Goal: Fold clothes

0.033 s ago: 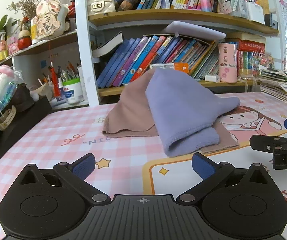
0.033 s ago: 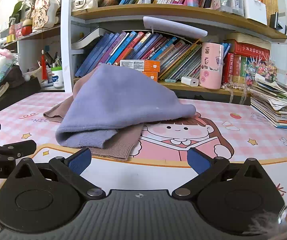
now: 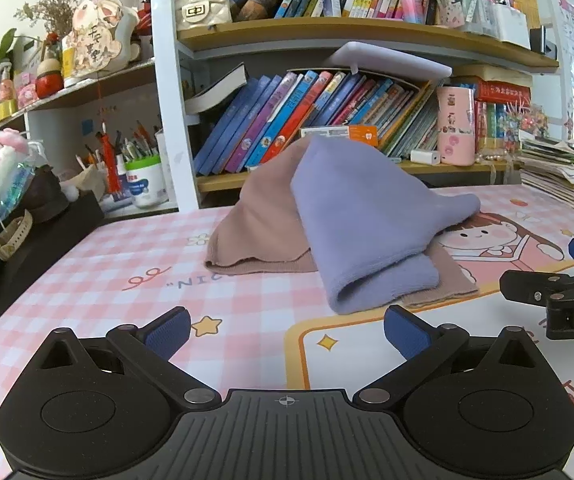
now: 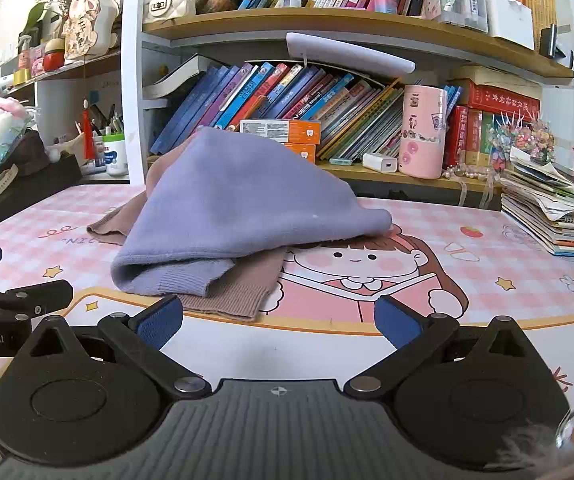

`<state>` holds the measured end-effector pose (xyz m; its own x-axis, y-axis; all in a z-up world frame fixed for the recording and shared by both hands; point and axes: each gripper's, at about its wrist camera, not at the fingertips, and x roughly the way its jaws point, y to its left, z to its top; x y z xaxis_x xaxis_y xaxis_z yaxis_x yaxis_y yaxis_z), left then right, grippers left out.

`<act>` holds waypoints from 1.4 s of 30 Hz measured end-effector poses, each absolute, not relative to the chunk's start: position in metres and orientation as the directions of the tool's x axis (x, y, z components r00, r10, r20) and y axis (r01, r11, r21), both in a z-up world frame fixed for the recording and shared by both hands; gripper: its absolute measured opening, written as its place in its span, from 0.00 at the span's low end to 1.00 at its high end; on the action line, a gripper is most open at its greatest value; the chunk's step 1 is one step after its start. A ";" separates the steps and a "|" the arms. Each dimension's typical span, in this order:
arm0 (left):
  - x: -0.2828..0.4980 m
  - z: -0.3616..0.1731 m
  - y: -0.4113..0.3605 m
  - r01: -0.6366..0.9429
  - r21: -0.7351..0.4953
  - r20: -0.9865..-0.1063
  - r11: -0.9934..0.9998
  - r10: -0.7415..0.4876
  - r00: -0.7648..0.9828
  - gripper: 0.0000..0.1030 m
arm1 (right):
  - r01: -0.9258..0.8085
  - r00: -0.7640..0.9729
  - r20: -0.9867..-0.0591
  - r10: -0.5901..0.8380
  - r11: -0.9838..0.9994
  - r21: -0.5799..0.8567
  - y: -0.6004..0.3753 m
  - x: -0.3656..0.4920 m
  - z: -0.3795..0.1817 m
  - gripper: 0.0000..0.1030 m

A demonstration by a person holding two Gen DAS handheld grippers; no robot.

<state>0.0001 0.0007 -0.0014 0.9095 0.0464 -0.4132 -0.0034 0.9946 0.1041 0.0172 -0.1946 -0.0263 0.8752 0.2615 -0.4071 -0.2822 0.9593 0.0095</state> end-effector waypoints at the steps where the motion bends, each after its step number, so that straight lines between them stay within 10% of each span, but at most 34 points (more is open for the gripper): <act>1: 0.000 -0.002 0.001 -0.002 0.104 -0.413 0.995 0.045 0.910 1.00 | -0.282 0.874 -0.409 0.262 0.959 0.012 -0.195 0.017 -0.026 1.00; 42: 0.002 -0.007 0.006 -0.006 0.071 -0.436 0.997 0.037 0.899 1.00 | -0.275 0.864 -0.432 0.259 0.961 0.026 -0.196 0.021 -0.028 1.00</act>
<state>0.0019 0.0065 -0.0073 0.8991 0.0368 -0.4363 -0.0063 0.9975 0.0710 0.0210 -0.1962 -0.0282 0.8638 0.2591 -0.4321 -0.2751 0.9611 0.0263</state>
